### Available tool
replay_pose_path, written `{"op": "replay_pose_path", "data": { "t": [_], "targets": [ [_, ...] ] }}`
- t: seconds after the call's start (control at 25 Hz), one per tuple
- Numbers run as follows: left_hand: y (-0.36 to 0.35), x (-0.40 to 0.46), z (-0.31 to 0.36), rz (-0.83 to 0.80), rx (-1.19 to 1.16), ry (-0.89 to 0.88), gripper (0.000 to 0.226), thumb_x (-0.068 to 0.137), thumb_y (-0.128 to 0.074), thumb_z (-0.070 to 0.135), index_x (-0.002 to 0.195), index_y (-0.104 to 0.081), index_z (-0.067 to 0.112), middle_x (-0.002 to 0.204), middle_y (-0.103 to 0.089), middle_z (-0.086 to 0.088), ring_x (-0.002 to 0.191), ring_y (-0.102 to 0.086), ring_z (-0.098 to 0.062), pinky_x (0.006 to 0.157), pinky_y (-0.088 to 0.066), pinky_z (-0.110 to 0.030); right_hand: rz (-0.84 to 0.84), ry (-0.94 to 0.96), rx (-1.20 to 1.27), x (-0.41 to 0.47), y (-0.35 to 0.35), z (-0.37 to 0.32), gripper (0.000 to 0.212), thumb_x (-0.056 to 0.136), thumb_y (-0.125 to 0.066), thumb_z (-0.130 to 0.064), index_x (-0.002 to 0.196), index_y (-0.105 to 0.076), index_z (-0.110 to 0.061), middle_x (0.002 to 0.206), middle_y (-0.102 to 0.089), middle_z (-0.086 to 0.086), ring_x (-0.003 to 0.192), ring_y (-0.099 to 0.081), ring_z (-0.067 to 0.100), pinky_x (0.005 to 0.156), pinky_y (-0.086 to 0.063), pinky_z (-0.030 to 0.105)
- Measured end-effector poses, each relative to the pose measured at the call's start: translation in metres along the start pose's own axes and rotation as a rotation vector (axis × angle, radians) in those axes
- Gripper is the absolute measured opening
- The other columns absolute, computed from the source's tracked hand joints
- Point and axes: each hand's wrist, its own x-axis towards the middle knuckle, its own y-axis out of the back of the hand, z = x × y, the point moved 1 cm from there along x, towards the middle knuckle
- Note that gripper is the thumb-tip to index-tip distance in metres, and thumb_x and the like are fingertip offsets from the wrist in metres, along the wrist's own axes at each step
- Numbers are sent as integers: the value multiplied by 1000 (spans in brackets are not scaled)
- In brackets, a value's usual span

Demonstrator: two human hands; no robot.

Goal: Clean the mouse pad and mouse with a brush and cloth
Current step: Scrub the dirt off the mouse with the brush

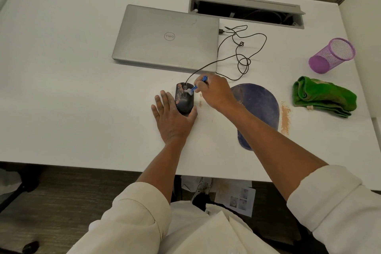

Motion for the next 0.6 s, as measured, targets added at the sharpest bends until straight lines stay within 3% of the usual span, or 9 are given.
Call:
{"op": "replay_pose_path", "data": {
  "t": [0.16, 0.28, 0.4, 0.48, 0.6],
  "targets": [
    [0, 0, 0, 3, -7, 5, 108, 83, -40, 78, 162, -15, 8, 171, -7, -8, 158, 2, -26, 128, 5, -42, 46, 11, 0, -10, -8, 6, 26, 95, -50, -23, 95, -70, -7, 84, -73, 11, 79, -68, 26, 74, -57, 48],
    [0, 0, 0, 2, -14, 6, 108, 83, -41, 78, 162, -16, 9, 171, -7, -8, 158, 2, -26, 128, 4, -43, 92, 42, 40, -15, -9, 11, 26, 98, -48, -26, 102, -70, -13, 91, -72, 11, 87, -67, 24, 77, -56, 44],
    [-1, 0, 0, 6, -10, 5, 107, 85, -46, 76, 162, -15, 8, 171, -7, -9, 158, 2, -26, 128, 3, -44, 42, 37, -67, -20, -17, 17, 28, 98, -46, -30, 97, -67, -13, 90, -69, 12, 82, -63, 22, 74, -55, 41],
    [-1, 1, 0, 1, -8, 5, 107, 86, -47, 75, 162, -15, 8, 171, -6, -9, 158, 3, -26, 128, 4, -43, 105, 52, -40, -23, -17, 19, 28, 97, -47, -30, 93, -66, -11, 86, -68, 11, 78, -59, 20, 68, -51, 37],
    [0, 0, 1, 5, -10, 8, 108, 84, -46, 77, 162, -15, 8, 171, -6, -8, 158, 3, -26, 128, 5, -42, 164, 112, 49, -28, -14, 19, 24, 99, -47, -26, 105, -68, -16, 93, -69, 6, 90, -57, 18, 73, -48, 32]
  ]
}}
